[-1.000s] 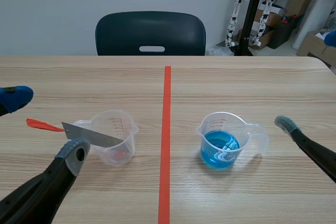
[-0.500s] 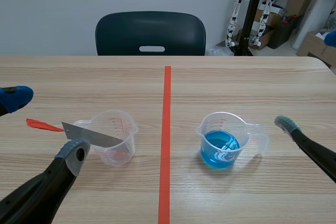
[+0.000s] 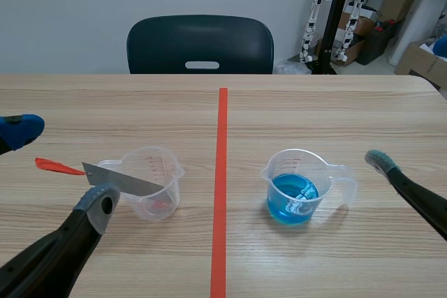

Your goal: Do the redox reaction experiment. lift the metal plate out of the left beaker

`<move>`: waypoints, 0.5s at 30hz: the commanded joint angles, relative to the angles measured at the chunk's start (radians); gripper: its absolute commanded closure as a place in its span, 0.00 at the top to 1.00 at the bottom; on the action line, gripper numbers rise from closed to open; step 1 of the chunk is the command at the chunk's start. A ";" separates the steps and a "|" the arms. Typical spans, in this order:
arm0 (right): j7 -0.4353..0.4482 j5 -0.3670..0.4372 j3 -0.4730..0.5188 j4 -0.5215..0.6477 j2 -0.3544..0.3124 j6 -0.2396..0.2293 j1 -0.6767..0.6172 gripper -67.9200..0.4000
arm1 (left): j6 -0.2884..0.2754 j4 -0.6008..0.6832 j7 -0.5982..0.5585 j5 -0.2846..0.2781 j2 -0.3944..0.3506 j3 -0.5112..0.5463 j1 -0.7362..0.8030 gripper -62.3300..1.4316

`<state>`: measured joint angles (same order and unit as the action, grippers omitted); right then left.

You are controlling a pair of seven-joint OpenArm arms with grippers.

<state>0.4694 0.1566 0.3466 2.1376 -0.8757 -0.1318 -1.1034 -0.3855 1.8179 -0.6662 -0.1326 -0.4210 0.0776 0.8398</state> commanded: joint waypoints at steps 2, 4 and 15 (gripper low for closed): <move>0.016 0.004 0.007 0.012 0.001 0.008 0.003 0.96 | 0.002 0.021 -0.017 -0.013 0.005 0.000 0.010 1.00; 0.016 0.004 0.007 0.012 0.001 0.008 0.003 0.96 | 0.002 0.021 -0.015 -0.013 0.005 0.000 0.010 1.00; 0.059 0.000 0.006 0.012 -0.013 -0.002 0.004 0.96 | 0.002 0.021 -0.014 -0.013 0.005 0.002 0.013 1.00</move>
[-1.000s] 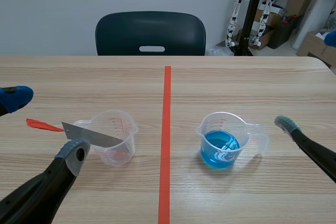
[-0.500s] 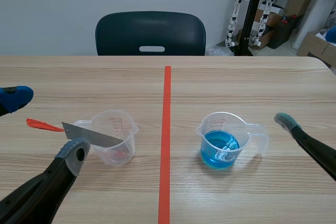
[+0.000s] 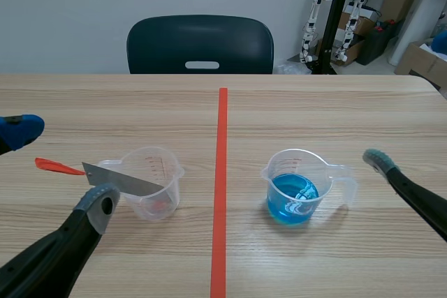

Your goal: Do the redox reaction experiment. lift the metal plate out of the left beaker

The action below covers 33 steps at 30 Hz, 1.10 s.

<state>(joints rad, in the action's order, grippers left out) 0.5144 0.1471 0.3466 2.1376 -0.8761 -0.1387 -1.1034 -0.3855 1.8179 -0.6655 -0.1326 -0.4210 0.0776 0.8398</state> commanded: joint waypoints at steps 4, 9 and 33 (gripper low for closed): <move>0.035 0.010 0.004 0.012 -0.050 -0.021 0.006 0.96 | 0.011 0.020 -0.019 -0.013 0.005 0.003 0.033 1.00; 0.020 0.029 -0.036 0.012 -0.084 -0.023 0.039 0.96 | 0.026 0.020 -0.018 -0.013 0.005 0.003 0.077 1.00; -0.212 0.065 -0.681 -0.115 -0.087 -0.151 0.705 0.96 | 0.114 -0.248 -0.314 -0.032 0.004 0.004 0.221 1.00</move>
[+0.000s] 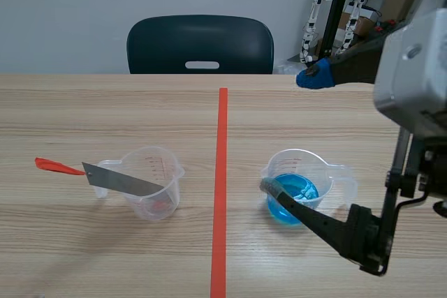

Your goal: Do the redox reaction experiment. lift the metal plate out of the left beaker

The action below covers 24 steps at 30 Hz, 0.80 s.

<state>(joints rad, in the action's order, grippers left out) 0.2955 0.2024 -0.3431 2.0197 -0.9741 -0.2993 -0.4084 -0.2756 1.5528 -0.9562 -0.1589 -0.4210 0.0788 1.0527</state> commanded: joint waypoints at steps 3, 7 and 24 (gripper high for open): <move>-0.018 0.009 -0.062 -0.030 0.044 0.010 0.078 0.96 | 0.005 -0.027 -0.098 -0.006 0.005 0.003 0.024 1.00; -0.066 0.006 -0.154 -0.064 0.095 0.010 0.167 0.96 | 0.004 -0.070 -0.135 -0.006 0.009 0.002 0.038 1.00; -0.234 -0.027 -0.478 -0.257 0.334 0.010 0.456 0.96 | 0.031 -0.156 -0.222 0.062 0.104 0.001 0.039 1.00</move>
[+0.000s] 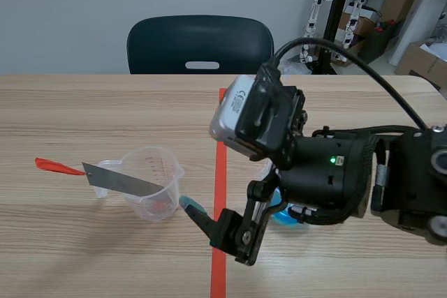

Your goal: Do the redox reaction experiment. lift the metal plate out of the left beaker

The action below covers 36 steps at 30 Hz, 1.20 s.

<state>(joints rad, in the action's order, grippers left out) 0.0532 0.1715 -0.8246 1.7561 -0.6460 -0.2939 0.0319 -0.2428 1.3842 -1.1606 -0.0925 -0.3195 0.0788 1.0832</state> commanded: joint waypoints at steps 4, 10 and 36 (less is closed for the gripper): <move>-0.014 -0.011 -0.054 -0.045 0.067 0.005 0.058 0.96 | -0.001 0.002 -0.027 -0.005 0.006 0.001 0.008 1.00; -0.060 -0.012 -0.130 -0.103 0.154 0.017 0.115 0.96 | 0.125 -0.005 -0.017 -0.007 0.006 0.001 0.007 1.00; -0.171 -0.136 -0.303 -0.391 0.481 0.171 0.237 0.96 | 0.143 -0.222 -0.366 -0.011 0.026 0.000 -0.058 1.00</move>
<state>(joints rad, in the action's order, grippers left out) -0.1291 0.0349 -1.1339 1.3437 -0.1768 -0.1390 0.2440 -0.1009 1.1534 -1.5127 -0.1047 -0.2966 0.0788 1.0164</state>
